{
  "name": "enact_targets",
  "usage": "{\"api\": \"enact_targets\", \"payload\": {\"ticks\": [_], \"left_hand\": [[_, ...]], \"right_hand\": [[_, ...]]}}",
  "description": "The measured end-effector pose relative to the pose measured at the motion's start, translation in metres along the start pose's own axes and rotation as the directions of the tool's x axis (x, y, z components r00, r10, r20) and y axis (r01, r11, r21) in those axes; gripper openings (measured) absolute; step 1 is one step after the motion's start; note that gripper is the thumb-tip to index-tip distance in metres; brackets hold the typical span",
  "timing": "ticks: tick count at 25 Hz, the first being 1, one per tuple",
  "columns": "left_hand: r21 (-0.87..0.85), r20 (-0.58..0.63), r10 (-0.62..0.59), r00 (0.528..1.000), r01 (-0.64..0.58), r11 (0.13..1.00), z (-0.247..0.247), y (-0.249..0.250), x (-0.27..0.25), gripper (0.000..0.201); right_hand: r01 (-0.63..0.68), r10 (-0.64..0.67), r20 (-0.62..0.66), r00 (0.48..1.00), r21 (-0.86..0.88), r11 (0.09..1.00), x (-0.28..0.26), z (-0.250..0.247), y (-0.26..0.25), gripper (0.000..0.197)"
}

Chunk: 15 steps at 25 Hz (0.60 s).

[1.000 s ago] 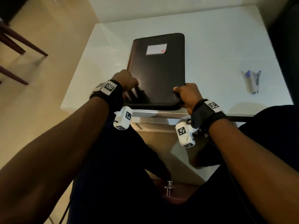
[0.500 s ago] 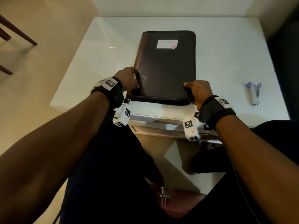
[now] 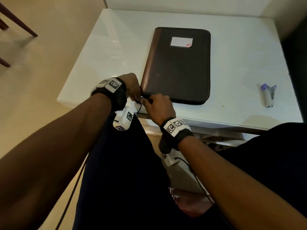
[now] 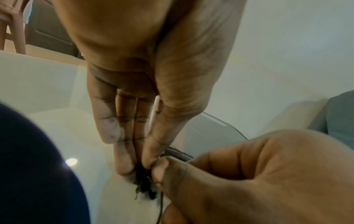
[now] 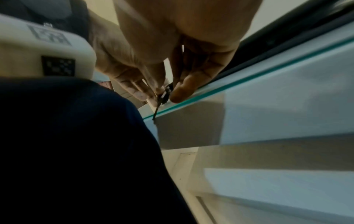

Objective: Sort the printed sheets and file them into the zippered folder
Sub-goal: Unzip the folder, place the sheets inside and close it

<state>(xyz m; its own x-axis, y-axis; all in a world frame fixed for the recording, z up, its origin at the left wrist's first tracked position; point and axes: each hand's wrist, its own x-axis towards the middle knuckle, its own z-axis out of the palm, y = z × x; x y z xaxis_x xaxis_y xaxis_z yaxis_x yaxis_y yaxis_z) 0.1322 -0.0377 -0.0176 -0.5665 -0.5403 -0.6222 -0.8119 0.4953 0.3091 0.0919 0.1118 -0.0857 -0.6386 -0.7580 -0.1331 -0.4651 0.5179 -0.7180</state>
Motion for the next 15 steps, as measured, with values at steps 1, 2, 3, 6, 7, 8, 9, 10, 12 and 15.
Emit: {"api": "enact_targets", "payload": {"ticks": [1,2,3,6,7,8,9,10,12,15], "left_hand": [[0.034,-0.023,0.007,1.0,-0.007,0.999,0.001,0.001,-0.001,0.021],[0.066,-0.047,0.016,0.999,-0.013,0.998,0.0,0.001,-0.001,0.025],[0.095,-0.064,0.02,0.998,-0.014,0.995,-0.001,0.001,-0.001,0.03],[0.119,-0.044,0.019,0.999,-0.014,0.993,-0.001,0.002,0.0,0.042],[0.12,-0.032,0.021,0.999,-0.017,0.993,-0.001,0.002,-0.001,0.043],[0.115,-0.028,0.018,0.999,-0.015,0.993,-0.001,0.002,-0.001,0.042],[0.099,-0.029,0.016,0.999,-0.013,0.995,-0.001,0.001,-0.001,0.041],[0.079,-0.031,0.012,0.999,-0.01,0.997,-0.001,0.0,0.0,0.04],[0.067,-0.037,0.015,0.999,-0.012,0.998,-0.002,0.0,0.0,0.038],[0.055,-0.017,0.01,1.0,-0.009,0.998,-0.001,0.0,0.0,0.038]], "right_hand": [[-0.024,0.024,-0.009,1.0,-0.004,1.0,0.005,0.008,-0.002,0.038],[-0.052,0.052,-0.02,0.998,-0.01,0.999,0.009,0.014,-0.005,0.037],[-0.073,0.072,-0.031,0.997,-0.016,0.997,0.011,0.019,-0.007,0.035],[-0.076,0.072,-0.073,0.995,-0.045,0.996,0.012,0.026,-0.01,0.026],[-0.073,0.069,-0.089,0.994,-0.045,0.996,0.012,0.027,-0.011,0.024],[-0.079,0.074,-0.1,0.992,-0.044,0.996,0.012,0.028,-0.013,0.024],[-0.088,0.083,-0.112,0.99,-0.039,0.995,0.013,0.029,-0.014,0.024],[-0.1,0.095,-0.118,0.988,-0.032,0.995,0.012,0.029,-0.015,0.025],[-0.099,0.095,-0.128,0.987,-0.025,0.995,0.011,0.029,-0.016,0.026],[-0.078,0.079,-0.157,0.985,0.01,0.997,0.008,0.028,-0.013,0.025]]}}
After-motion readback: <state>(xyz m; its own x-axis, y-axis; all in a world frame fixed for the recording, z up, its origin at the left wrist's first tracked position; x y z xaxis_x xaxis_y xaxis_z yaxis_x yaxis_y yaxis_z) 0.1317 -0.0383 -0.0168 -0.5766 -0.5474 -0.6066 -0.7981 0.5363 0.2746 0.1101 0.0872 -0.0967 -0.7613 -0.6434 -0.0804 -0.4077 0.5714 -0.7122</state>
